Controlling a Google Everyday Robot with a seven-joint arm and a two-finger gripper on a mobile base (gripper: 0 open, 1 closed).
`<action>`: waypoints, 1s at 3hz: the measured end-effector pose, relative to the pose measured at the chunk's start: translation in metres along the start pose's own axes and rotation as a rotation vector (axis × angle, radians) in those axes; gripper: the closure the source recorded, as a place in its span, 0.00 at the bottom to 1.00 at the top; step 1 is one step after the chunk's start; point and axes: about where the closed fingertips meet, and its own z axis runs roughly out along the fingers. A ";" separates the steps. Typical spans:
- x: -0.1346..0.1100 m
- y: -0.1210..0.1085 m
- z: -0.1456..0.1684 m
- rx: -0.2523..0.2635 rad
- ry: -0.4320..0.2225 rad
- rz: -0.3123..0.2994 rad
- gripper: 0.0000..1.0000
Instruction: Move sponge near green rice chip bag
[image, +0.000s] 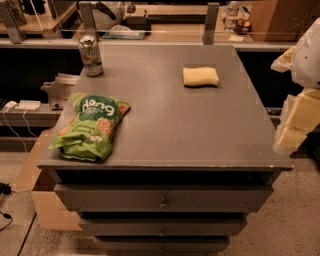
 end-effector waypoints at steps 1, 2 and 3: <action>0.000 0.000 0.000 0.000 0.000 0.000 0.00; -0.009 -0.028 0.006 0.005 -0.047 0.012 0.00; -0.035 -0.075 0.026 -0.015 -0.113 0.002 0.00</action>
Offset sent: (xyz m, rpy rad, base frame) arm 0.0913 0.0023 0.0073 0.1465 -0.0303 -0.0028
